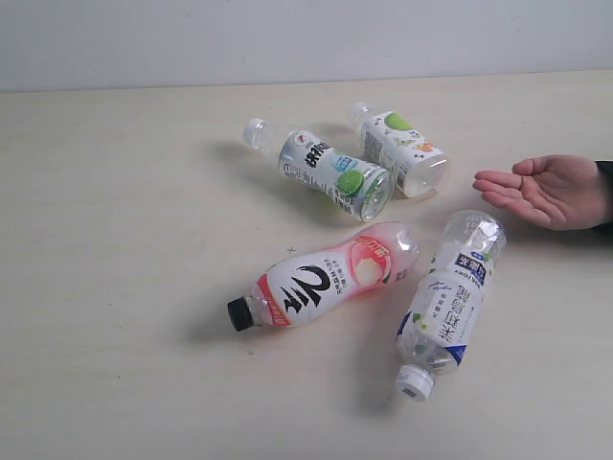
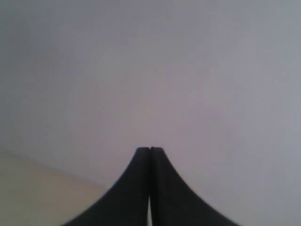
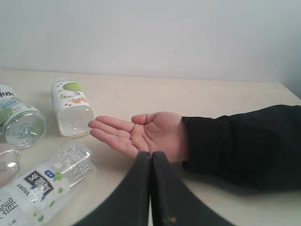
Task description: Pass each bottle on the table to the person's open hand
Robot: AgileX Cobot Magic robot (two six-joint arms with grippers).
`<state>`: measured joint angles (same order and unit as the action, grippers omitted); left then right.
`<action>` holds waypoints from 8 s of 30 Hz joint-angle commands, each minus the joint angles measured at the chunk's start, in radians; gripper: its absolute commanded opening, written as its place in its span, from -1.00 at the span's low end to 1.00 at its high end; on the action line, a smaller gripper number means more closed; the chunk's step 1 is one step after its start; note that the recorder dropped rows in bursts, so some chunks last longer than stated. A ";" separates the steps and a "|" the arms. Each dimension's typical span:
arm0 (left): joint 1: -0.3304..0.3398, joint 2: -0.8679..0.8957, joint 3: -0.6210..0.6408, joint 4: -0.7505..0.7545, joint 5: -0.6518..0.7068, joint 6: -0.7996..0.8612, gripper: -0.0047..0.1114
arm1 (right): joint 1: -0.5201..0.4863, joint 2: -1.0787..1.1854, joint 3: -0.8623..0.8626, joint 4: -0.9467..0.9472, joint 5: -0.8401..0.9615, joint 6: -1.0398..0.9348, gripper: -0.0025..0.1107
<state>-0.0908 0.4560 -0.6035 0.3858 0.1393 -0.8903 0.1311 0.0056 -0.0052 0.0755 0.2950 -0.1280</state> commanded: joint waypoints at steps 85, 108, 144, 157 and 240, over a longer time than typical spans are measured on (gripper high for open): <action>-0.826 1.615 -0.814 -0.316 0.715 1.138 0.84 | -0.006 -0.006 0.005 0.000 -0.010 0.000 -0.96; -0.826 1.615 -0.814 -0.316 0.711 1.117 0.70 | -0.006 -0.006 0.005 0.000 -0.010 0.000 -0.96; -0.826 1.413 -0.814 -0.342 0.800 0.918 -0.92 | -0.006 -0.006 0.005 0.000 -0.010 0.000 -0.96; -0.830 1.375 -0.840 -0.867 0.498 0.881 -0.92 | -0.006 -0.006 0.005 0.000 -0.010 0.000 -0.96; -0.828 2.084 -1.504 -1.496 0.285 0.859 0.30 | -0.006 -0.006 0.005 0.000 -0.011 0.000 -0.96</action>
<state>-0.9173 2.5397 -2.1003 -1.1062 0.4204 -0.0260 0.1311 0.0056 -0.0052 0.0755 0.2950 -0.1280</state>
